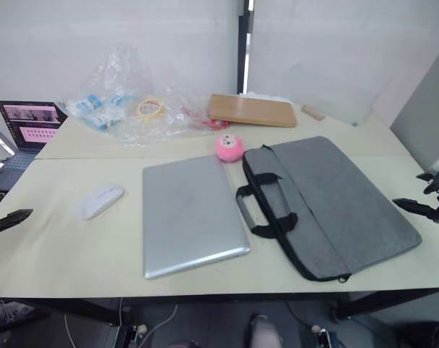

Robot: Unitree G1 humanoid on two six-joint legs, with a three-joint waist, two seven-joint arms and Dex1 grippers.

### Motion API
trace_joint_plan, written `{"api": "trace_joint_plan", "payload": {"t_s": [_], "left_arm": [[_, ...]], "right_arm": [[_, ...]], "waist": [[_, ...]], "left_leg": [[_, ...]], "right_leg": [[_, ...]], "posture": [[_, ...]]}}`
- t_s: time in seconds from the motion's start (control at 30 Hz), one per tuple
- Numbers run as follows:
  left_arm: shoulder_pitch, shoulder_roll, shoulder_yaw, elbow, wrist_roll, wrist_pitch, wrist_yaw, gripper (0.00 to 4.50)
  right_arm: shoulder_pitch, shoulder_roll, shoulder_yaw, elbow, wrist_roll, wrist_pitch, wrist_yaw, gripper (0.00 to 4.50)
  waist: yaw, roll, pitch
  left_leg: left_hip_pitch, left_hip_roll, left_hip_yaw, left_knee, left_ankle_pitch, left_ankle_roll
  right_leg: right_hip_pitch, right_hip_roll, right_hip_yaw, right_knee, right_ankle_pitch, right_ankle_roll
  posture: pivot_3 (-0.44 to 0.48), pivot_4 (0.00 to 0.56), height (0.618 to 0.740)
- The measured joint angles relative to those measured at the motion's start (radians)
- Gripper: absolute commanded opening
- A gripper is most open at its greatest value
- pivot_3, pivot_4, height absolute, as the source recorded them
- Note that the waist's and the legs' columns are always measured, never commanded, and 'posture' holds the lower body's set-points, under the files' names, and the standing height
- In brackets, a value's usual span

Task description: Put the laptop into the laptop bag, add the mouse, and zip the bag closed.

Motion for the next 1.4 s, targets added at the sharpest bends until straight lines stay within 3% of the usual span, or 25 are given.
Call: {"api": "trace_joint_plan", "payload": {"t_s": [0.7,0.9,1.13,1.27,1.4], "left_arm": [[-0.064,0.0,-0.012,0.058,0.018,-0.022,0.017,4.48],[-0.078,0.0,-0.011,0.067,0.007,-0.01,-0.03,4.48],[-0.11,0.008,0.006,0.017,-0.08,0.216,-0.203,4.48],[-0.112,0.027,0.015,-0.026,-0.111,0.295,-0.254,4.48],[-0.098,0.028,0.015,-0.066,-0.114,0.311,-0.258,4.48]], "right_arm": [[-0.017,0.0,0.0,0.005,0.0,0.008,-0.005,4.5],[-0.017,0.0,0.0,0.005,0.0,0.009,0.002,4.5],[-0.03,0.003,0.0,-0.016,0.026,0.122,0.161,4.5],[-0.031,0.003,0.0,-0.066,0.052,0.206,0.262,4.5],[-0.031,0.009,0.0,-0.118,0.069,0.248,0.263,4.5]], "waist": [[0.0,0.0,0.0],[0.001,0.0,0.0],[-0.001,0.0,0.0],[-0.001,0.0,0.0],[-0.001,0.0,0.0]], "left_leg": [[0.0,0.0,0.0,0.001,0.0,0.0],[-0.001,0.0,0.0,0.001,0.0,0.0],[-0.003,0.0,-0.001,0.005,-0.001,0.001],[-0.003,0.0,-0.002,0.005,-0.001,0.001],[-0.002,0.0,-0.002,0.005,-0.001,0.001]], "right_leg": [[0.0,0.0,0.0,0.0,0.0,0.0],[0.0,0.0,0.0,0.0,0.0,0.0],[0.0,0.0,-0.001,0.001,0.0,0.0],[0.0,0.0,-0.001,0.002,0.0,0.0],[0.0,0.0,-0.001,0.002,0.0,0.0]], "posture": [[0.0,0.15,0.74],[0.0,0.15,0.74],[0.0,0.15,0.74],[0.0,0.15,0.74],[0.0,0.15,0.74]]}}
